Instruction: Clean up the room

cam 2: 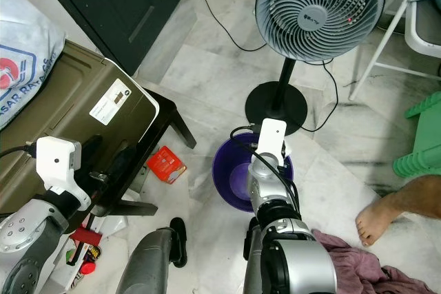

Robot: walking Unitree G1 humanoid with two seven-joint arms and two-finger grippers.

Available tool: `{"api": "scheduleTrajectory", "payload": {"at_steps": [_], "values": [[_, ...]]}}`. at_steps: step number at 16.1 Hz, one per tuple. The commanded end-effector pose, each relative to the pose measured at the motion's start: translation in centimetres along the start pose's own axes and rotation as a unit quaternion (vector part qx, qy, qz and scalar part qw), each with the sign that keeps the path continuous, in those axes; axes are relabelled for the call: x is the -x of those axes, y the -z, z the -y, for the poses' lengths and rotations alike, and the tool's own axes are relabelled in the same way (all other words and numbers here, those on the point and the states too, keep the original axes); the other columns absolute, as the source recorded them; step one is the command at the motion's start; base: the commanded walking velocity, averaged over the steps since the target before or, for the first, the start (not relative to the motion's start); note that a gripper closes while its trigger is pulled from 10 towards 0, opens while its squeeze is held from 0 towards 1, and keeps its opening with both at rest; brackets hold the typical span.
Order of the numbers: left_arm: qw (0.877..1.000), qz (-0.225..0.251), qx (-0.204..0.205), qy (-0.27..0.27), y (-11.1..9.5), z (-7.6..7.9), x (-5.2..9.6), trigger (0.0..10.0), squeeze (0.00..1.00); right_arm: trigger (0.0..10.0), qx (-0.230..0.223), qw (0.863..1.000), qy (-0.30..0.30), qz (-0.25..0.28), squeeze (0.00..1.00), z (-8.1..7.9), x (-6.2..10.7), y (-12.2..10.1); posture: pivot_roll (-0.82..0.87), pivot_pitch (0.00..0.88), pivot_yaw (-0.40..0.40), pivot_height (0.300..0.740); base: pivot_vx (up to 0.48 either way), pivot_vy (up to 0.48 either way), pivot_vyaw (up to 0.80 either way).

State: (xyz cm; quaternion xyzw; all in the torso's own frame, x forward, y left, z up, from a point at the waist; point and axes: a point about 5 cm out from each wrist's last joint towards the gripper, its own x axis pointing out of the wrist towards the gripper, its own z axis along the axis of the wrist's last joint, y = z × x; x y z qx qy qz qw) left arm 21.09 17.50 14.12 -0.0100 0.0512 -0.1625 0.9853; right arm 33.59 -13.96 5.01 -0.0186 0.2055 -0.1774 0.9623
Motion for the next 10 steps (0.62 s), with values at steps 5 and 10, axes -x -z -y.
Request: {"api": "scheduleTrajectory", "payload": {"at_steps": [5, 10], "values": [[1.000, -0.013, -0.001, -0.017, 0.9, -0.4, 0.0, 10.0, 0.00, 10.0, -0.010, 1.000, -0.004, 0.000, 1.00, -0.2, 0.0, 0.3, 0.23, 0.291, 0.097, 0.740, 0.000, 0.000, 0.00], [1.000, 0.009, 0.000, -0.013, 0.6, -0.3, -1.9, 10.0, 0.00, 10.0, -0.031, 0.994, -0.079, 0.069, 1.00, -1.4, 0.4, -2.1, 0.18, 0.238, 0.085, 0.740, 0.000, 0.000, 0.00]]}}
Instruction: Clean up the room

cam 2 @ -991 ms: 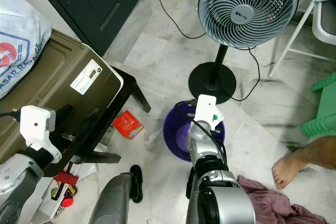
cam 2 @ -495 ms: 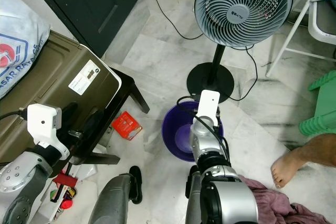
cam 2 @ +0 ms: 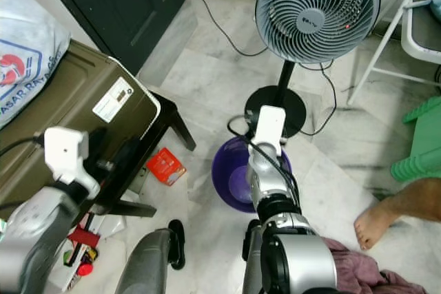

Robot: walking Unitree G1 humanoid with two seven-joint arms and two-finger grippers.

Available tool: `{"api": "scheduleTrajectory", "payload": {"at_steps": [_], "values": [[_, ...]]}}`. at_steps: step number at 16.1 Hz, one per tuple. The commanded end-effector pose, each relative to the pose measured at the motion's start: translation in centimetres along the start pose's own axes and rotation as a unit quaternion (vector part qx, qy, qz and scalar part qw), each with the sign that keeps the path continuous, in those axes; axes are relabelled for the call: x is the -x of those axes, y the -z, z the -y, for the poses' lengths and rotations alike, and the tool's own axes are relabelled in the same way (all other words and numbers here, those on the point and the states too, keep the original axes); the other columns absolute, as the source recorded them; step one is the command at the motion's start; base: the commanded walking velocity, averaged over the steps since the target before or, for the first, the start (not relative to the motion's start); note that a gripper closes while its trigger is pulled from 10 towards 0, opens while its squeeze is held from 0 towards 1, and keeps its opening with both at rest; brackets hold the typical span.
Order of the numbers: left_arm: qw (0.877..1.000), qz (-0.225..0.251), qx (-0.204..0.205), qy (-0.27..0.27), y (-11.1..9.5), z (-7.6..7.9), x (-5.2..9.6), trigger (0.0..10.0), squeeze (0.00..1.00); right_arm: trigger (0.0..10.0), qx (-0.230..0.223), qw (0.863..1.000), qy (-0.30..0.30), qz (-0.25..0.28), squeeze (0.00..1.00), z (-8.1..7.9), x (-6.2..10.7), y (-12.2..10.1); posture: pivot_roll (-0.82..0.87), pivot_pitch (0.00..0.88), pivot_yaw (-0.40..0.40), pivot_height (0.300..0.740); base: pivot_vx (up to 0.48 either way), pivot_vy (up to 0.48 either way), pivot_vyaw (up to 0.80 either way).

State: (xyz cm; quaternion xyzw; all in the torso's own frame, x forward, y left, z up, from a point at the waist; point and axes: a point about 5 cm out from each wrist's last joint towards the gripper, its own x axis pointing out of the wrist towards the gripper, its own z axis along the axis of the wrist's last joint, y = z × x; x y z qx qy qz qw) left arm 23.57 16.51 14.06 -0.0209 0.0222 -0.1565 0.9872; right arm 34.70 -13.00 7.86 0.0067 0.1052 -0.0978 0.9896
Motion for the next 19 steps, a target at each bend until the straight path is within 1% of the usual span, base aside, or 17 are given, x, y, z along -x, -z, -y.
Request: {"api": "scheduleTrajectory", "payload": {"at_steps": [1, 3, 4, 6, 8, 9, 10, 11, 13, 14, 15, 16, 17, 19], "values": [[1.000, -0.002, 0.007, -0.005, 0.7, 0.1, -0.3, 10.0, 0.00, 10.0, 0.021, 0.999, -0.029, 0.001, 1.00, -0.1, 1.2, 1.1, 0.14, 0.206, 0.076, 0.740, 0.000, 0.000, 0.00], [1.000, 0.009, 0.025, -0.004, 0.7, 0.4, -1.5, 10.0, 0.00, 10.0, 0.033, 0.999, -0.035, 0.012, 1.00, 0.7, 1.7, 0.9, 0.09, 0.169, 0.067, 0.740, 0.000, 0.000, 0.00], [0.999, 0.017, 0.029, -0.004, 0.6, 0.6, -2.1, 10.0, 0.00, 10.0, 0.039, 0.998, -0.037, 0.024, 1.00, 1.3, 1.9, 0.5, 0.07, 0.153, 0.064, 0.740, 0.000, 0.000, 0.00], [0.999, 0.026, 0.029, -0.010, 0.7, 0.5, -3.5, 10.0, 0.00, 10.0, 0.049, 0.997, -0.036, 0.037, 1.00, 2.3, 1.9, -0.3, 0.04, 0.110, 0.063, 0.740, 0.000, 0.000, 0.00], [0.999, 0.042, 0.030, -0.010, 0.5, 0.7, -4.4, 10.0, 0.00, 10.0, 0.064, 0.996, -0.034, 0.060, 1.00, 3.7, 2.7, -1.1, 0.01, 0.064, 0.060, 0.740, 0.000, 0.000, 0.00], [0.998, 0.049, 0.030, -0.012, 0.6, 0.7, -5.2, 10.0, 0.00, 10.0, 0.070, 0.995, -0.026, 0.072, 1.00, 4.4, 2.8, -1.5, 0.00, 0.036, 0.056, 0.740, 0.000, 0.000, 0.00], [0.998, 0.052, 0.030, -0.013, 0.5, 0.6, -5.4, 10.0, 0.00, 10.0, 0.073, 0.994, -0.027, 0.076, 1.00, 4.5, 3.0, -1.6, 0.00, 0.016, 0.051, 0.740, 0.000, 0.000, 0.00], [0.998, 0.061, 0.030, -0.017, 0.4, 0.6, -5.6, 10.0, 0.00, 10.0, 0.076, 0.993, -0.033, 0.083, 1.00, 4.7, 3.5, -1.6, -0.01, 0.000, 0.045, 0.740, 0.000, 0.000, 0.00], [0.997, 0.068, 0.027, -0.033, 0.5, 0.1, -5.9, 10.0, 0.00, 10.0, 0.089, 0.988, -0.071, 0.107, 0.99, 4.5, 4.5, -2.0, -0.01, 0.000, 0.038, 0.740, 0.000, 0.000, 0.00], [0.997, 0.063, 0.025, -0.041, 0.7, -0.1, -6.0, 10.0, 0.00, 10.0, 0.099, 0.984, -0.085, 0.122, 0.00, 4.5, 4.7, -2.3, -0.01, 0.000, 0.035, 0.740, 0.000, 0.000, 0.00], [0.996, 0.064, 0.023, -0.052, 0.8, -0.5, -6.0, 10.0, 0.00, 10.0, 0.115, 0.978, -0.105, 0.140, 0.00, 4.6, 5.2, -2.5, -0.01, 0.000, 0.037, 0.740, 0.000, 0.000, 0.00], [0.996, 0.070, 0.020, -0.055, 0.8, -0.6, -6.1, 10.0, 0.00, 10.0, 0.110, 0.979, -0.106, 0.132, 0.00, 5.2, 5.3, -2.3, -0.01, 0.000, 0.034, 0.740, 0.000, 0.000, 0.00], [0.996, 0.072, 0.023, -0.053, 0.8, -0.6, -6.2, 10.0, 0.00, 10.0, 0.106, 0.981, -0.101, 0.130, 0.00, 5.4, 5.2, -2.3, -0.01, 0.000, 0.035, 0.740, 0.000, 0.000, 0.00], [0.996, 0.073, 0.026, -0.053, 0.9, -0.7, -6.3, 10.0, 0.00, 10.0, 0.086, 0.980, -0.104, 0.144, 0.00, 4.9, 5.1, -2.9, -0.01, 0.000, 0.039, 0.740, 0.000, 0.000, 0.00]]}}
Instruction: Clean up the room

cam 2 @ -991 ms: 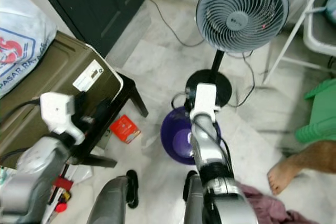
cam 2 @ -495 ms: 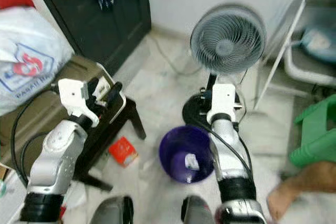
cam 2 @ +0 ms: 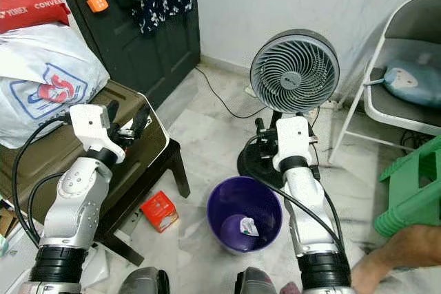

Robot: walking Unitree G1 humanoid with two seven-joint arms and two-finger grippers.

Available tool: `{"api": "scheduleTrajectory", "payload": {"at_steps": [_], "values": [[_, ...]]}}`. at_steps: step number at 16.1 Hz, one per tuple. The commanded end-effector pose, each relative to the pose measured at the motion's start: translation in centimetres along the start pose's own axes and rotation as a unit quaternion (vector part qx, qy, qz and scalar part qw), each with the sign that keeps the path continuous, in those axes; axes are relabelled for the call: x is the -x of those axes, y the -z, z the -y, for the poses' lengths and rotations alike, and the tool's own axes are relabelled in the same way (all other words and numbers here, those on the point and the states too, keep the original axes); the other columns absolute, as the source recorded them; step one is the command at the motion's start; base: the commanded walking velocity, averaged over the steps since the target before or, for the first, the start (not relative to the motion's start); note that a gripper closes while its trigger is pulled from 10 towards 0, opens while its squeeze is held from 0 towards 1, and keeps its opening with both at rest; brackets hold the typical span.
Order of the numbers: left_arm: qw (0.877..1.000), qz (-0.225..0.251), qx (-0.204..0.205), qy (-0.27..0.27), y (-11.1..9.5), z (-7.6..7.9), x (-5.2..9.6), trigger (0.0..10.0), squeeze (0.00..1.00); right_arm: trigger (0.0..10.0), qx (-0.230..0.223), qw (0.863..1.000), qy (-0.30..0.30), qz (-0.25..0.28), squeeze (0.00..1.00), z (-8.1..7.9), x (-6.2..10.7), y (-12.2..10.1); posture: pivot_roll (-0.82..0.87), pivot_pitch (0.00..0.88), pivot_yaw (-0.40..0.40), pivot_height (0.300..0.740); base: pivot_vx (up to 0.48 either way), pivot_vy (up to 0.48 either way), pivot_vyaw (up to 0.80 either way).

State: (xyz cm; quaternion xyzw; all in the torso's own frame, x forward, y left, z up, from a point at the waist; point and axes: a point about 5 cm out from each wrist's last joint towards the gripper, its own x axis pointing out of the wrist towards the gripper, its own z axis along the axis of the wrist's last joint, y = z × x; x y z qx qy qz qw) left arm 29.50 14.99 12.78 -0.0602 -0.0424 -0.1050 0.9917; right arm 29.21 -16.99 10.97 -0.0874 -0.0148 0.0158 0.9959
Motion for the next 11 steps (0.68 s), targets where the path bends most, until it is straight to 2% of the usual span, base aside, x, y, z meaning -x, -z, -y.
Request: {"api": "scheduleTrajectory", "payload": {"at_steps": [1, 3, 5, 9, 11], "values": [[1.000, 0.001, -0.003, -0.003, 0.1, -0.3, -0.2, 10.0, 0.00, 10.0, -0.009, 0.999, -0.011, 0.036, 0.00, -0.6, -0.5, -1.6, -0.02, 0.000, 0.045, 0.740, 0.000, 0.000, 0.00], [1.000, 0.001, -0.006, -0.001, 0.2, -0.3, -0.3, 10.0, 0.00, 10.0, 0.000, 0.998, -0.032, 0.052, 0.00, -1.1, -0.3, -2.1, -0.02, 0.000, 0.050, 0.740, 0.000, 0.000, 0.00], [1.000, 0.005, -0.007, 0.007, 0.2, -0.3, -0.3, 10.0, 0.00, 10.0, -0.013, 0.997, -0.051, 0.053, 0.00, -1.1, 0.2, -2.3, -0.02, 0.000, 0.045, 0.740, 0.000, 0.000, 0.00], [1.000, 0.007, -0.007, 0.007, 0.2, -0.3, -0.2, 10.0, 0.00, 10.0, 0.000, 0.998, -0.044, 0.043, 0.00, -0.9, 0.5, -1.8, -0.02, 0.000, 0.048, 0.740, 0.000, 0.000, 0.00], [1.000, 0.006, -0.013, 0.008, 0.4, -0.4, -0.3, 10.0, 0.00, 10.0, 0.025, 0.998, -0.044, 0.034, 0.00, -0.9, 0.5, -1.7, -0.03, 0.000, 0.055, 0.740, 0.000, 0.000, 0.00]]}}
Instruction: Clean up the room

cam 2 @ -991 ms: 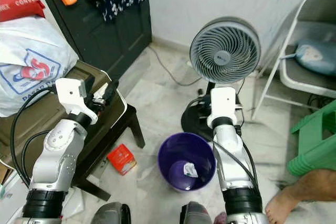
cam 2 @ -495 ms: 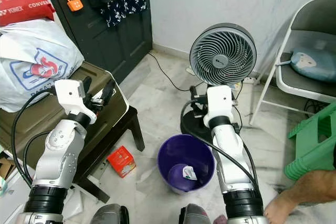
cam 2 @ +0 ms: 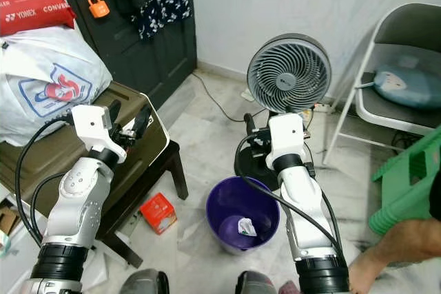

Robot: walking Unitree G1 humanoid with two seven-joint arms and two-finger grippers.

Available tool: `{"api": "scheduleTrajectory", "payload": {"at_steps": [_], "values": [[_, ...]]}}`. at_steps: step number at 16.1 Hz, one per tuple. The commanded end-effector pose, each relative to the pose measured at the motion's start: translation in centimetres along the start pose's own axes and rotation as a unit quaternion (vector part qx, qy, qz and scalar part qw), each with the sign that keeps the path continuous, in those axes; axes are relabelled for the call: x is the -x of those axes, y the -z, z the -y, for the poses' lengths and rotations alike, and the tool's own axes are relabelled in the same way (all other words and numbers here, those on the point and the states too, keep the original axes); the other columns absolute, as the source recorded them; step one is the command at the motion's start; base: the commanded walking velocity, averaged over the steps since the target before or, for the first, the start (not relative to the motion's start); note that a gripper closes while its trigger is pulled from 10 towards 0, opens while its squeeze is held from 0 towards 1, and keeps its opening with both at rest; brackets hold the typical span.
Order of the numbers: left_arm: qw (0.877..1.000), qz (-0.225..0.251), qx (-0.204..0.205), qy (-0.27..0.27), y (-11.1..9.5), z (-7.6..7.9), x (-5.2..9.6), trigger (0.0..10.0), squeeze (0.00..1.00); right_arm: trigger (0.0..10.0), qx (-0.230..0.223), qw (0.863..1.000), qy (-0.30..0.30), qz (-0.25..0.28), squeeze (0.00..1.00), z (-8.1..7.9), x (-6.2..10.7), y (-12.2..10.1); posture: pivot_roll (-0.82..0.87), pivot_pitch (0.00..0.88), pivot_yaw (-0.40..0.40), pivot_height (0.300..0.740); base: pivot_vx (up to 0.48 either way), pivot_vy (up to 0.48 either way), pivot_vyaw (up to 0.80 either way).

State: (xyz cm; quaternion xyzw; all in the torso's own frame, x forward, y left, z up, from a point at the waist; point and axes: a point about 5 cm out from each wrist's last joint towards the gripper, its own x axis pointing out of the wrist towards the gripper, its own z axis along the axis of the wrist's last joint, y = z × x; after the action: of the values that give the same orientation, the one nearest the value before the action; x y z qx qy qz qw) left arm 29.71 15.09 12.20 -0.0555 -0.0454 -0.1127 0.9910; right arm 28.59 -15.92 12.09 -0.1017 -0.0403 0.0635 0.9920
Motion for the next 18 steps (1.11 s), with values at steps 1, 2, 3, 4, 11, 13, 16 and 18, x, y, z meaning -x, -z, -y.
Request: {"api": "scheduleTrajectory", "payload": {"at_steps": [1, 2, 3, 4, 11, 13, 16, 18], "values": [[1.000, 0.003, -0.009, 0.001, -0.2, -0.3, -0.2, 10.0, 0.00, 10.0, 0.017, 1.000, 0.003, 0.006, 0.00, 0.0, -0.1, -0.5, -0.03, 0.000, 0.057, 0.740, 0.000, 0.000, 0.00], [1.000, 0.004, -0.011, 0.002, -0.1, -0.4, -0.3, 10.0, 0.00, 10.0, 0.031, 0.999, -0.009, 0.019, 0.00, -0.2, 0.0, -0.8, -0.04, 0.000, 0.063, 0.740, 0.000, 0.000, 0.00], [1.000, 0.004, -0.012, 0.002, -0.1, -0.4, -0.3, 10.0, 0.00, 10.0, 0.034, 0.999, -0.013, 0.022, 0.00, -0.2, 0.1, -0.8, -0.04, 0.000, 0.061, 0.740, 0.000, 0.000, 0.00], [1.000, 0.010, -0.017, -0.005, -0.3, -0.5, -0.3, 10.0, 0.00, 10.0, 0.037, 0.999, 0.003, 0.038, 0.00, 0.1, 0.0, -1.3, -0.04, 0.000, 0.057, 0.740, 0.000, 0.000, 0.00], [0.999, 0.017, -0.019, -0.025, -0.4, -1.1, -0.5, 10.0, 0.00, 10.0, 0.012, 0.996, 0.074, 0.057, 0.00, 0.6, -0.5, -1.7, -0.04, 0.000, 0.058, 0.740, 0.000, 0.000, 0.00], [0.999, 0.026, -0.023, -0.027, -0.8, -1.1, -1.1, 10.0, 0.00, 10.0, 0.027, 0.995, 0.076, 0.058, 0.00, 0.7, -0.9, -1.8, -0.06, 0.000, 0.061, 0.740, 0.000, 0.000, 0.40], [0.998, 0.035, -0.034, -0.032, -1.1, -1.1, -1.5, 10.0, 0.00, 10.0, 0.040, 0.994, 0.072, 0.066, 0.00, 0.6, -1.4, -2.2, -0.05, 0.000, 0.059, 0.740, 0.000, 0.000, 0.80], [0.998, 0.041, -0.039, -0.037, -1.5, -1.2, -1.5, 10.0, 0.00, 10.0, 0.041, 0.994, 0.066, 0.074, 0.00, 0.5, -2.0, -2.5, -0.04, 0.000, 0.050, 0.740, 0.000, 0.000, 0.80]]}}
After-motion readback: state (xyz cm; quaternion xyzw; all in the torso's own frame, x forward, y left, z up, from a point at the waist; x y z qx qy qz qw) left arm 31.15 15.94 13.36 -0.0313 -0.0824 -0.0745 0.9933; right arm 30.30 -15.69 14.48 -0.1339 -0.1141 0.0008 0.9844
